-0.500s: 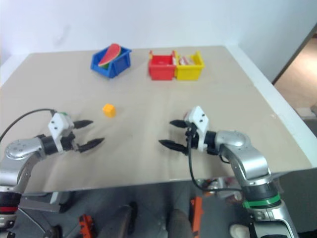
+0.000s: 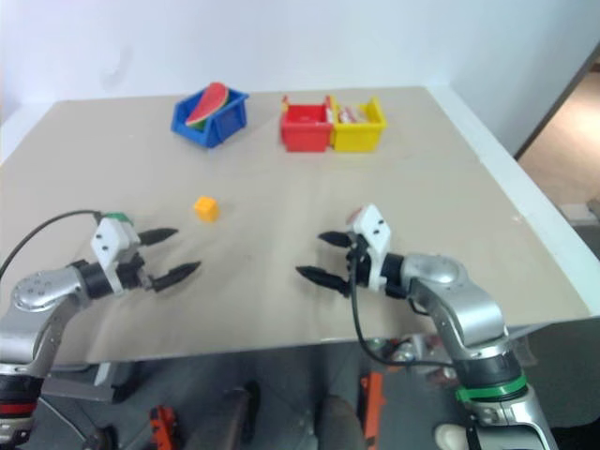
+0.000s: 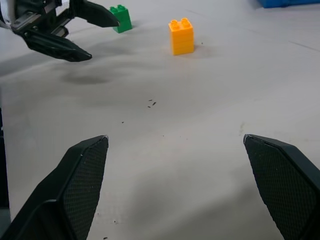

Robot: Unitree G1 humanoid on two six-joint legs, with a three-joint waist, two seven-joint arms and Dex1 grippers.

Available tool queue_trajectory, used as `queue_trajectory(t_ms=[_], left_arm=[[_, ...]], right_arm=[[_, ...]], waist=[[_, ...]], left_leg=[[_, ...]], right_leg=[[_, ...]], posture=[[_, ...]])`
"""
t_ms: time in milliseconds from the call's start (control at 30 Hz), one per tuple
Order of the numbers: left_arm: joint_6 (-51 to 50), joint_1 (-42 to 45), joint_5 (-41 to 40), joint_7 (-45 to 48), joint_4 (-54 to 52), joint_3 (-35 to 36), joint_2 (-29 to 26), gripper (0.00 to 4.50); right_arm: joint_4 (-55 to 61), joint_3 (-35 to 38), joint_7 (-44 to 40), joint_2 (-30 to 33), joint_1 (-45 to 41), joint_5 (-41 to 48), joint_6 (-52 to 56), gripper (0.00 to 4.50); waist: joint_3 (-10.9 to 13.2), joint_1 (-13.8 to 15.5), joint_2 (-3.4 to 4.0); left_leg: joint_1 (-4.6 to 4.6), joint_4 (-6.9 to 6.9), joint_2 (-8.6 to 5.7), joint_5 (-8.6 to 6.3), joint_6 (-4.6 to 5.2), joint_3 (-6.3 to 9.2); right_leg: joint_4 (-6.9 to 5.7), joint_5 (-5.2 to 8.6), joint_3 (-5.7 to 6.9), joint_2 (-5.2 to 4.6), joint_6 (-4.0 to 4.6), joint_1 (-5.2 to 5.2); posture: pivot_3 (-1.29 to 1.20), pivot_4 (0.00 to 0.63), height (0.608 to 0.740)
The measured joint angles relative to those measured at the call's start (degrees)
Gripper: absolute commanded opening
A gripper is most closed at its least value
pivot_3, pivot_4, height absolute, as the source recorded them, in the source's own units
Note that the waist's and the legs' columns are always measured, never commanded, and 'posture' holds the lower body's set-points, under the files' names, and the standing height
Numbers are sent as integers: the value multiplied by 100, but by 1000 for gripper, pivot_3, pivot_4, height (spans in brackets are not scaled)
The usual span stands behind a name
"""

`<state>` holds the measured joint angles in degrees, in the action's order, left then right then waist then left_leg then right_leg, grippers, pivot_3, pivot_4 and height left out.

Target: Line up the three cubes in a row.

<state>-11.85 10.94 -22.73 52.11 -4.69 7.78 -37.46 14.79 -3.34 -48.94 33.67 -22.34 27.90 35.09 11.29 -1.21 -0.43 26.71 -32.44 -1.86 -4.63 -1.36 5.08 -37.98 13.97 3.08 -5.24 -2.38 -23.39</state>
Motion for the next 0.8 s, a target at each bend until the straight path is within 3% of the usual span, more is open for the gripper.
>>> queue_trajectory(t_ms=[233,333,467,600,800], left_arm=[[-869,-169,-698,462,-898,-351,-18,4474],[-955,59,-693,771,-1126,-872,-19,4474],[-956,381,-650,1036,-1104,-1112,-23,4474],[-945,654,-620,1189,-951,-1254,10,4474],[-898,859,-461,1173,-804,-1320,107,4474]], right_arm=[[-144,2,254,-144,-310,-249,-495,4500],[-1391,232,583,-159,-1426,-739,-1291,4500],[-3001,337,572,-114,-2106,-1257,-2226,4500],[-4221,210,249,-168,-2263,-1513,-2604,4500],[-4781,101,-172,-174,-2391,-1718,-2874,4500]], waist=[[0,-8,0],[1,-7,-1],[-6,9,-12],[-5,-1,-11],[-4,-9,-12]], left_leg=[[-3,-3,11,2,3,-30],[-6,-11,27,2,3,-56],[-6,-12,81,3,3,-114],[-4,-11,85,20,30,-155],[-5,-10,103,13,38,-171]], right_leg=[[0,-2,-6,7,1,-1],[1,-24,-8,16,0,3],[9,-22,21,23,9,18],[9,-20,-4,32,7,11],[9,-27,-36,71,-25,7]], posture=[[0,150,740],[0,150,740],[0,150,740],[0,150,740],[0,150,740]])
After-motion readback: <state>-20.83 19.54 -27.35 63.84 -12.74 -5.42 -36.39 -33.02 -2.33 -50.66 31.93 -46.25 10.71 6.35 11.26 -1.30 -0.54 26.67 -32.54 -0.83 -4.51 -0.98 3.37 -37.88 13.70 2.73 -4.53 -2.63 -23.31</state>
